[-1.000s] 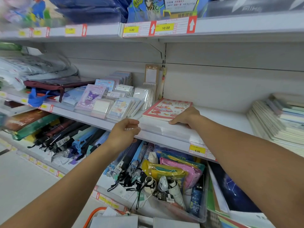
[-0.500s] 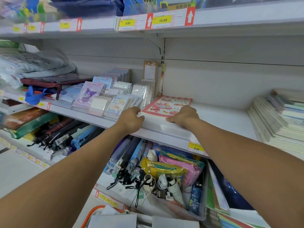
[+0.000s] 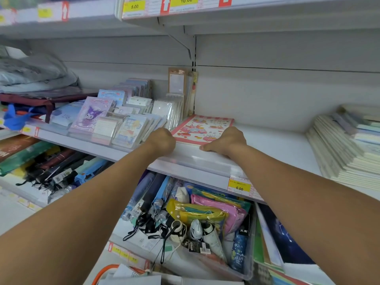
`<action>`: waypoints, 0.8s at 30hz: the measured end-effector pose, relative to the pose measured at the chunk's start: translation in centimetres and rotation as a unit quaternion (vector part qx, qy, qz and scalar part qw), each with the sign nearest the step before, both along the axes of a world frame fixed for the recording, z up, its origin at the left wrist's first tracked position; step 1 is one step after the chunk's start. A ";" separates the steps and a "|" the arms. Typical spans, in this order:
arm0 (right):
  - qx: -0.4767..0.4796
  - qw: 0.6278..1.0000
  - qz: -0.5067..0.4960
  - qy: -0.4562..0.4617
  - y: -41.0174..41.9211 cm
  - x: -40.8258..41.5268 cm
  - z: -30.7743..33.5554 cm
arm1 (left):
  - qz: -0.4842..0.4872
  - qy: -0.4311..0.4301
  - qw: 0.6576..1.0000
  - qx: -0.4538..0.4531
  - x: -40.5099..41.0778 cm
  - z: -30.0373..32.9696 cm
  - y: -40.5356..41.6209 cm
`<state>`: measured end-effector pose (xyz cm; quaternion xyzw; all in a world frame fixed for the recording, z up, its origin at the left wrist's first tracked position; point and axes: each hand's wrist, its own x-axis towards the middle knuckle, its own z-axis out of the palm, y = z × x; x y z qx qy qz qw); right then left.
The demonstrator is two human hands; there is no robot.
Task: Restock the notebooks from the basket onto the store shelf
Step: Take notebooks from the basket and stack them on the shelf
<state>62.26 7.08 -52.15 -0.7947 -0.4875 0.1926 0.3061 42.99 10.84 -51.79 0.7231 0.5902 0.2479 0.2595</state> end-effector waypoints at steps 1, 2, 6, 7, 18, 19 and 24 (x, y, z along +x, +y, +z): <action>-0.022 1.000 0.011 -0.014 -0.2 -0.2 0.3 | -0.008 -0.019 1.000 0.001 -0.4 -0.1 -0.2; -0.045 0.998 0.024 -0.035 -0.4 -0.4 0.6 | -0.017 -0.032 0.999 0.017 -0.9 -0.1 -0.7; 0.144 0.978 -0.004 -0.149 -4.8 -3.0 1.0 | -0.028 -0.108 0.977 0.184 -3.4 0.6 -5.7; 0.272 0.950 0.014 -0.155 -7.3 -4.3 0.5 | -0.031 -0.135 0.972 0.192 -4.4 0.1 -7.7; -0.219 0.846 0.448 -0.190 -19.0 -8.4 -23.6 | -0.159 0.168 0.955 -0.184 -14.8 -15.0 -23.1; -0.217 0.856 0.435 -0.175 -18.8 -8.3 -24.4 | -0.159 0.174 0.955 -0.183 -15.1 -14.7 -23.0; -0.146 0.901 0.381 -0.148 -17.3 -8.1 -25.7 | -0.123 0.093 0.971 -0.180 -16.3 -13.3 -22.5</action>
